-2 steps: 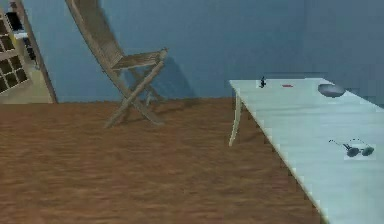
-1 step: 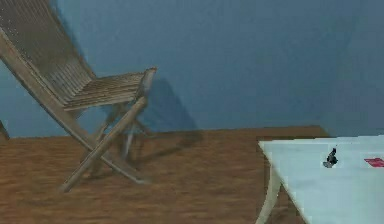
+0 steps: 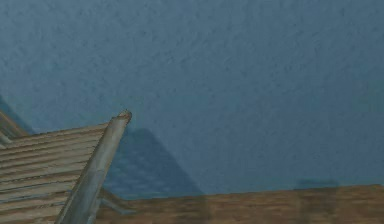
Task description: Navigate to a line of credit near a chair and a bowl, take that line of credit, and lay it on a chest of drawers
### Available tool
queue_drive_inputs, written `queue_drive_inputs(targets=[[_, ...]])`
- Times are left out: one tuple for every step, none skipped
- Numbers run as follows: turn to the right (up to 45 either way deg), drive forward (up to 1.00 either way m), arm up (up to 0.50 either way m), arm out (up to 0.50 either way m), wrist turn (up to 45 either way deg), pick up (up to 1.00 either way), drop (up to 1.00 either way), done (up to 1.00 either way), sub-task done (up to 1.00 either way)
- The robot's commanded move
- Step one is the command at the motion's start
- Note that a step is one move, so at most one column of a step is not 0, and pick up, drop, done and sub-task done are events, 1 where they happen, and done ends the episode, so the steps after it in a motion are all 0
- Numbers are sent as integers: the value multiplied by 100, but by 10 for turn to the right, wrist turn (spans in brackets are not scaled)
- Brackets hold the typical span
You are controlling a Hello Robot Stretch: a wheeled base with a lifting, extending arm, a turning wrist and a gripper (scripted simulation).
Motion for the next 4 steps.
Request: queue_drive_inputs(targets=[[-30, 0, 0, 0, 0, 0, 0, 0, 0], [0, 10, 0, 0, 0, 0, 0, 0, 0], [450, 0, 0, 0, 0, 0, 0, 0, 0], [240, 0, 0, 0, 0, 0, 0, 0, 0]])
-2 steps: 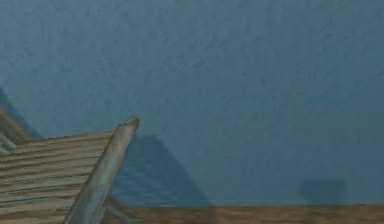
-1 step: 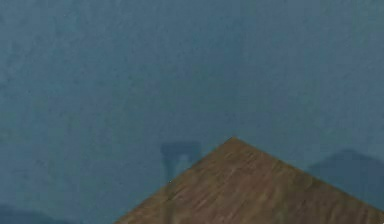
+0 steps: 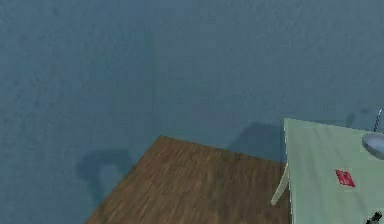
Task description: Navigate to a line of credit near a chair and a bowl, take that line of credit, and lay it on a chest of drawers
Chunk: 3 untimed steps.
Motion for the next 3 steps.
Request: queue_drive_inputs(targets=[[0, 25, 0, 0, 0, 0, 0, 0, 0], [120, 0, 0, 0, 0, 0, 0, 0, 0], [0, 50, 0, 0, 0, 0, 0, 0, 0]])
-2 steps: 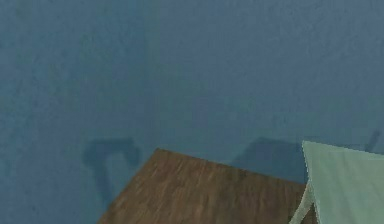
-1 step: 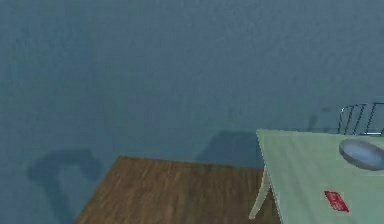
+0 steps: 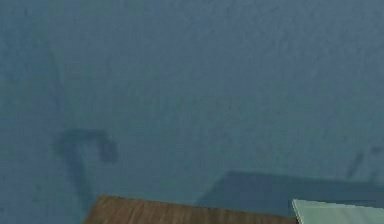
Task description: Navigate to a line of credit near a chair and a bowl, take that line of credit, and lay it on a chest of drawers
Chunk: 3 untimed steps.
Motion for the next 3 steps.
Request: queue_drive_inputs(targets=[[450, 0, 0, 0, 0, 0, 0, 0, 0], [-360, 0, 0, 0, 0, 0, 0, 0, 0], [0, 15, 0, 0, 0, 0, 0, 0, 0]])
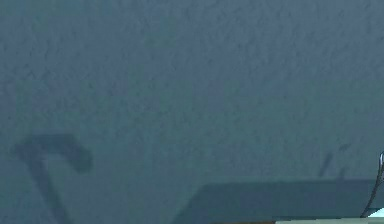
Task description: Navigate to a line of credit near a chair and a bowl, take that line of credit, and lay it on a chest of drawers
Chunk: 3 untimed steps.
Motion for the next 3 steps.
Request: queue_drive_inputs(targets=[[0, 0, 50, 0, 0, 0, 0, 0, 0], [0, 0, 36, 0, 0, 0, 0, 0, 0], [0, 0, 0, 18, 0, 0, 0, 0, 0]])
